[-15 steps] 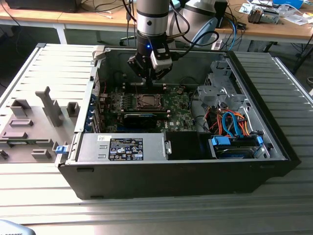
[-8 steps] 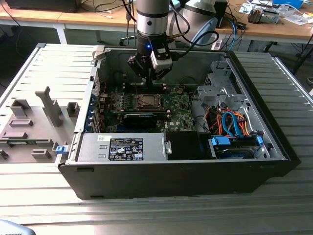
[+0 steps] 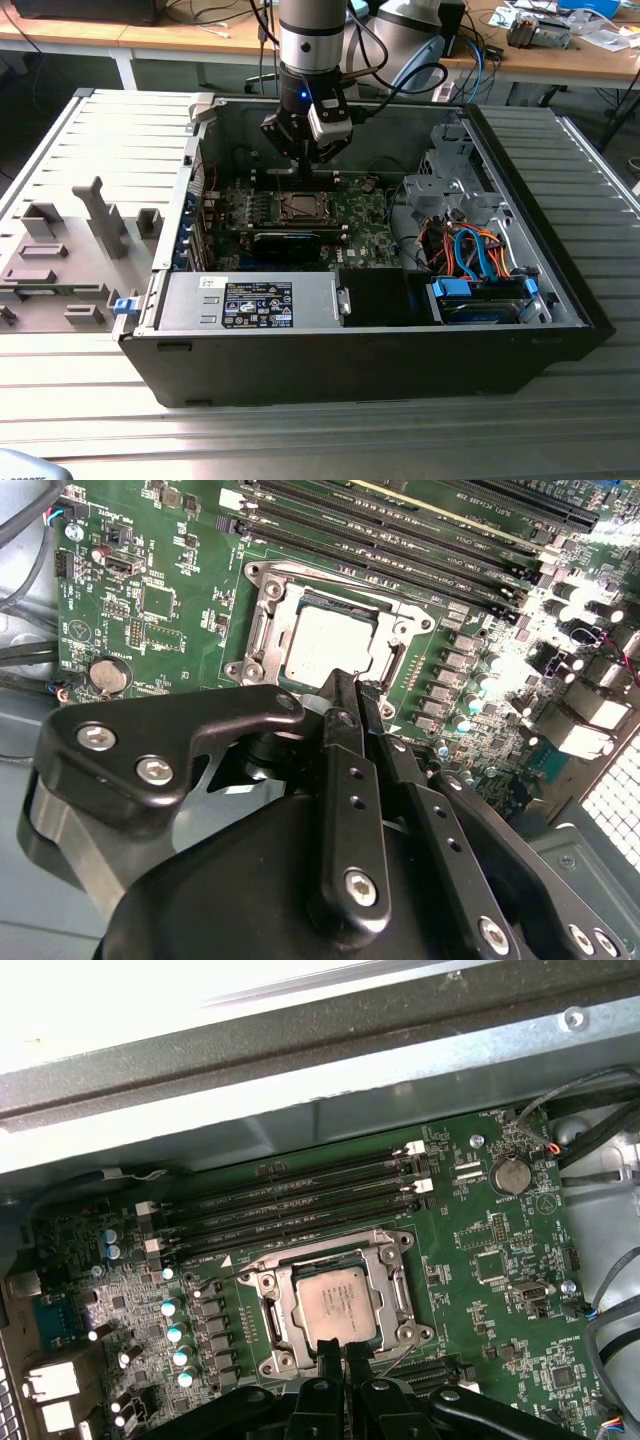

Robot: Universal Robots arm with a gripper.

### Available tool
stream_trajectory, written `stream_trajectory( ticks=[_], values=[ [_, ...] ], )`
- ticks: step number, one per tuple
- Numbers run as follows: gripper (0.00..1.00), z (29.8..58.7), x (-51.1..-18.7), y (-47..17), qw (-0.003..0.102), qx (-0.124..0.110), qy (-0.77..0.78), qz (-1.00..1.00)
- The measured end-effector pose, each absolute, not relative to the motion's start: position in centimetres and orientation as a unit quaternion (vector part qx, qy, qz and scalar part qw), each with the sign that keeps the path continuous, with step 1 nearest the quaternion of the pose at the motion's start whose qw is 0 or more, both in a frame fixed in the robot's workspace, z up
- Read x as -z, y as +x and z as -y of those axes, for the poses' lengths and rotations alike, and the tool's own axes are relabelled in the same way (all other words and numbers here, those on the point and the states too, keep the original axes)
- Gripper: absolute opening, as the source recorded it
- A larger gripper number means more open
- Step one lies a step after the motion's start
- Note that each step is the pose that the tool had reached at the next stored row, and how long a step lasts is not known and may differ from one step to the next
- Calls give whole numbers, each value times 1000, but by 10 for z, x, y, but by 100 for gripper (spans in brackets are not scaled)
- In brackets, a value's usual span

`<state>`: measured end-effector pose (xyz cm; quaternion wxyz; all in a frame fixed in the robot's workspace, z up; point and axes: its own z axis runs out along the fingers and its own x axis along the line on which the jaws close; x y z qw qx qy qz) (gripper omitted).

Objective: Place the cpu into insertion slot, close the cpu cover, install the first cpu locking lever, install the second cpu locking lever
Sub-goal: 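Install the first cpu locking lever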

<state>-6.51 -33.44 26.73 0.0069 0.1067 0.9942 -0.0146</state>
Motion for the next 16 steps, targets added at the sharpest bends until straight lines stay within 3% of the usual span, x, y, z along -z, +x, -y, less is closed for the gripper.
stream_trajectory(
  ticks=[16],
  values=[
    [16,334,-267,-65,7,15,103,-995]
  ],
)
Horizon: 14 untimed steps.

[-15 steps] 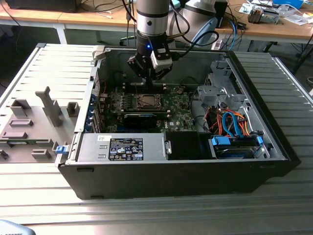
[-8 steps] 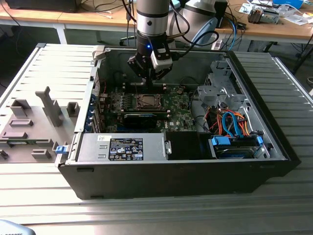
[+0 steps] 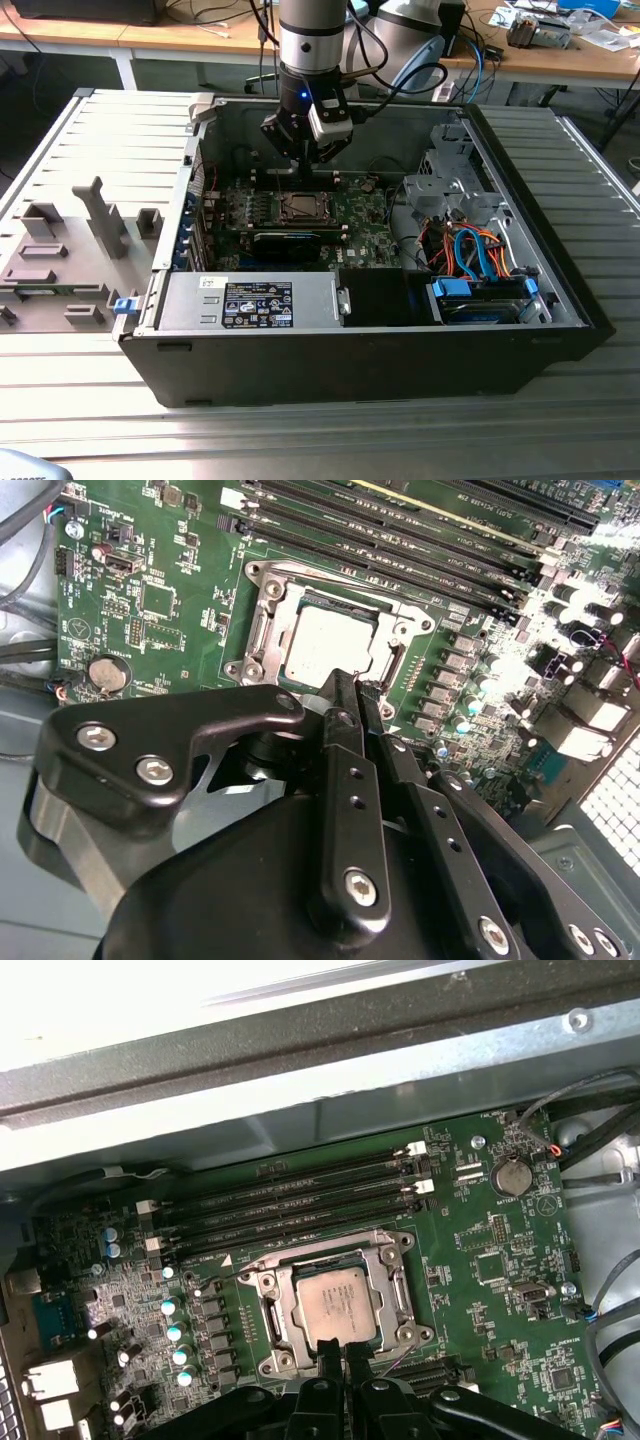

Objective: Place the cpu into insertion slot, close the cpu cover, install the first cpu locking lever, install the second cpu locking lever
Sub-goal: 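Install the first cpu locking lever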

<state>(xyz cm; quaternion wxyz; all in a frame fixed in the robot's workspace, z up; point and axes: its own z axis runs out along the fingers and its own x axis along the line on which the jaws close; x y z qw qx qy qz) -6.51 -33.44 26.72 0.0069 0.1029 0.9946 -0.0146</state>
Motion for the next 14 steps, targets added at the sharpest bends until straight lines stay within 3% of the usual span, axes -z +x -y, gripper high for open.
stream_trajectory(
  ticks=[14],
  values=[
    [16,334,-267,-65,7,15,99,-995]
  ],
)
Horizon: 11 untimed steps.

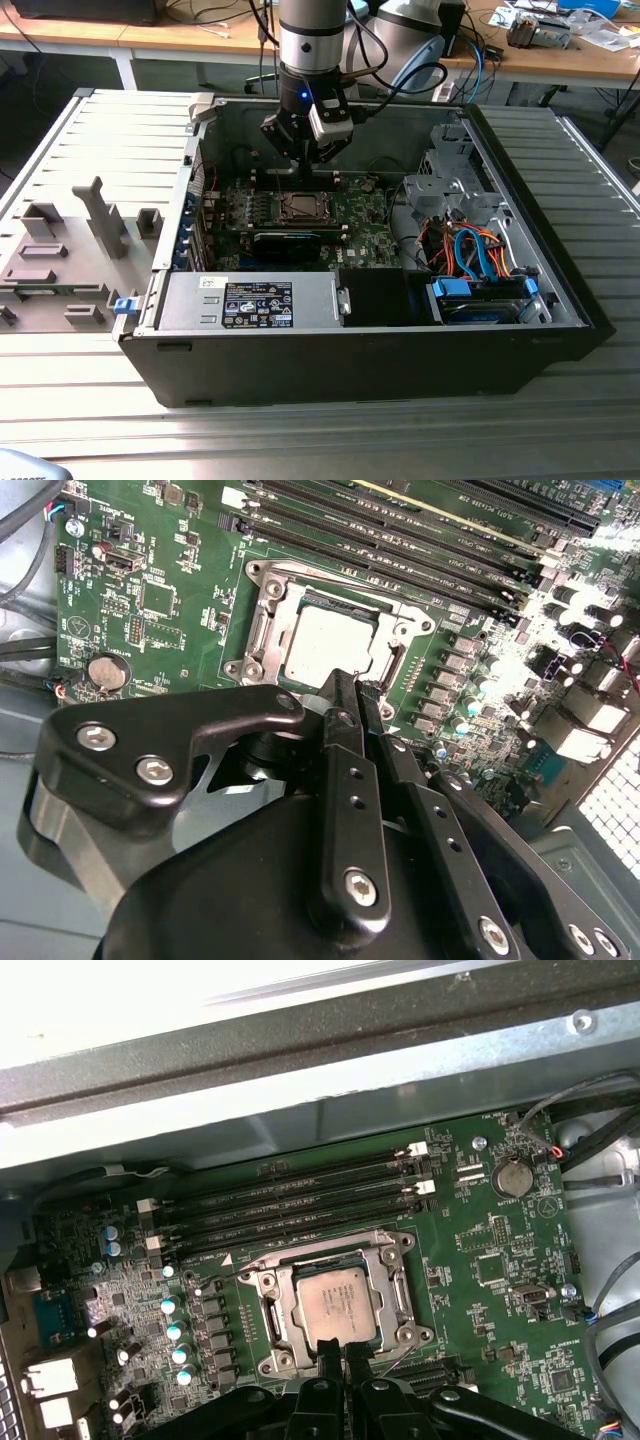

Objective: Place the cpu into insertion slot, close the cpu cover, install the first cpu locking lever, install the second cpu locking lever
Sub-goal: 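Install the first cpu locking lever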

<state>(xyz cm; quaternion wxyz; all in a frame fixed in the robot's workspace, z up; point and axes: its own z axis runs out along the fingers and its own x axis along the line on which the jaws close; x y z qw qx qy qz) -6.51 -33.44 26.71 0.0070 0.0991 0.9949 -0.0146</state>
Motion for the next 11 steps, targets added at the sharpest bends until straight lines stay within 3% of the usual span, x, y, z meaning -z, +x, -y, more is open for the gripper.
stream_trajectory(
  ticks=[11],
  values=[
    [16,334,-267,-65,7,15,95,-995]
  ],
)
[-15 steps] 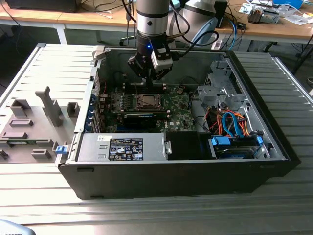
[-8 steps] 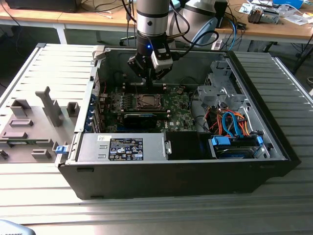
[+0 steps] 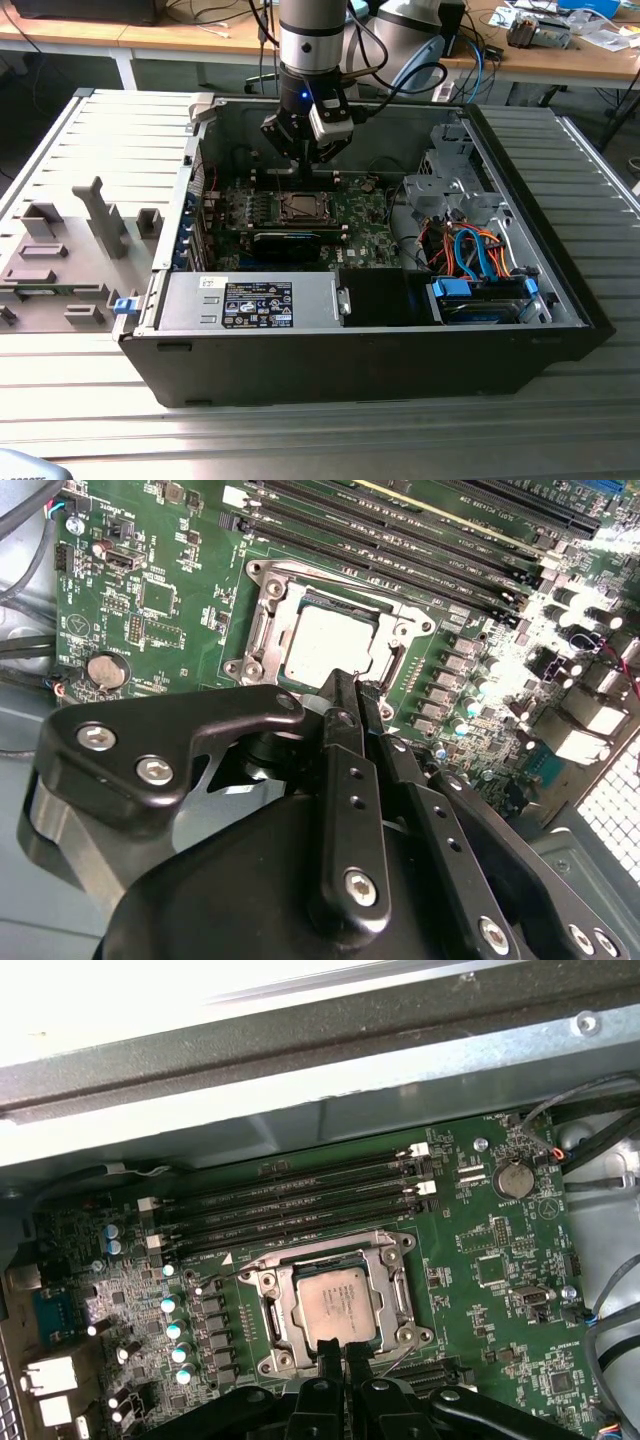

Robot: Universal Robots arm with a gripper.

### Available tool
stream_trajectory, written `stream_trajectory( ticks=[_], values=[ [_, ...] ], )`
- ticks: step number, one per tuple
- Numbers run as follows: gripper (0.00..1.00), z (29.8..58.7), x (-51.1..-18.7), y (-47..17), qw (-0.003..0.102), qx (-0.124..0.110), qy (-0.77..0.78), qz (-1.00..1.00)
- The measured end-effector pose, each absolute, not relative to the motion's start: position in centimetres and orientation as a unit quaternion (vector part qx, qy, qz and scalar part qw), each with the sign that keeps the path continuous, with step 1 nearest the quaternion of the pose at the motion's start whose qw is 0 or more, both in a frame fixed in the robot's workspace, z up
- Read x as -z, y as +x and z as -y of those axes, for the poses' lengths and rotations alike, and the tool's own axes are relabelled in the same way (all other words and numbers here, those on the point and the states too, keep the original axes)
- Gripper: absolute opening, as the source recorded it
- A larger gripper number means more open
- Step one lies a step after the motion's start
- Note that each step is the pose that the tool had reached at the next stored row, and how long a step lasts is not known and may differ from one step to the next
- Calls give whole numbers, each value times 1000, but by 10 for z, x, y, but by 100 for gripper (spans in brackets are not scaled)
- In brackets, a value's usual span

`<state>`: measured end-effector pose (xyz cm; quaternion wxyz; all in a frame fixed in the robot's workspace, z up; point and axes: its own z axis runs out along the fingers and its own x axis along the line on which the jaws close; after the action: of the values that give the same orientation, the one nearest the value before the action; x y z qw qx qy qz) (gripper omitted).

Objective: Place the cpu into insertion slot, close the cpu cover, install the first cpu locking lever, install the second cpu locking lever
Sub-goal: 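Install the first cpu locking lever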

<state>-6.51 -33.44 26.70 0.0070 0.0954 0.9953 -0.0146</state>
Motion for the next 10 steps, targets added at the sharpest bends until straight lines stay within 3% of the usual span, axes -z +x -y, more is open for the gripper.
stream_trajectory(
  ticks=[10],
  values=[
    [16,334,-267,-65,7,15,93,-996]
  ],
)
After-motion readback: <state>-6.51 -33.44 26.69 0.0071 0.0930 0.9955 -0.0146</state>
